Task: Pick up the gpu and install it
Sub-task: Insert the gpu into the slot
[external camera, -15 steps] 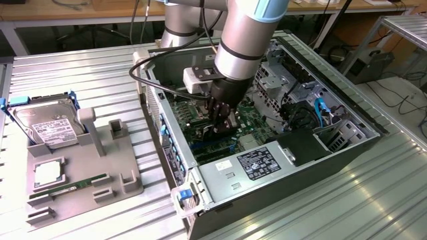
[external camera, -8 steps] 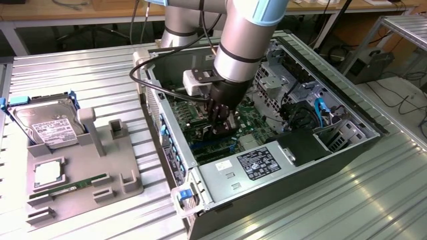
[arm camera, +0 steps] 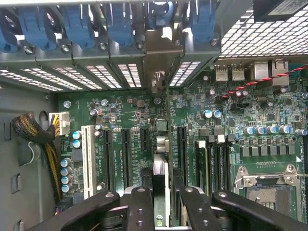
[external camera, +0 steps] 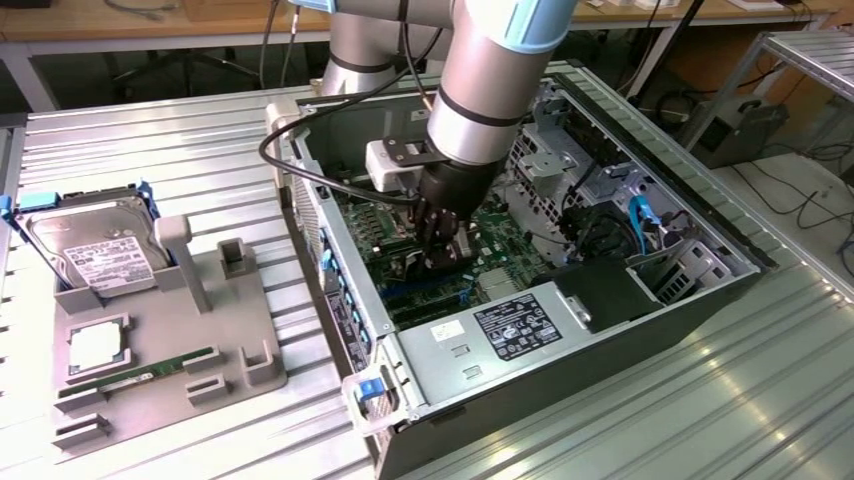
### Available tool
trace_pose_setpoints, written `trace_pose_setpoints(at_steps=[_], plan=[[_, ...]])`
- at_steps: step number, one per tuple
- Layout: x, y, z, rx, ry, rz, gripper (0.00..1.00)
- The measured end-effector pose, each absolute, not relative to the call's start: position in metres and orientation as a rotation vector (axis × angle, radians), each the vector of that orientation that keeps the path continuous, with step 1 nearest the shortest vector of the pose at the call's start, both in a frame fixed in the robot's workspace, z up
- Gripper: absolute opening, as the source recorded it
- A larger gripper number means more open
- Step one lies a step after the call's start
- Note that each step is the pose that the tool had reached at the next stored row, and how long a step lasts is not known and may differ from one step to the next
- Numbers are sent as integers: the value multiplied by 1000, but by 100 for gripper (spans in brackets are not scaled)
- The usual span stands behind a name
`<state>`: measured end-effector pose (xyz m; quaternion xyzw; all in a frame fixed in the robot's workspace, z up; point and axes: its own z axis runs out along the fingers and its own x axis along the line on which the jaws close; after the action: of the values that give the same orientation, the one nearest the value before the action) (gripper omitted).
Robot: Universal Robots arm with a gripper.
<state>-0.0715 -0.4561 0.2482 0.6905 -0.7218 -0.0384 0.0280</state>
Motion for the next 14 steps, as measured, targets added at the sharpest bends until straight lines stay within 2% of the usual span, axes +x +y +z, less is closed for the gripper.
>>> trace_pose_setpoints(at_steps=[14], plan=[[-70,-458,248,2122,-2238,-118,26]])
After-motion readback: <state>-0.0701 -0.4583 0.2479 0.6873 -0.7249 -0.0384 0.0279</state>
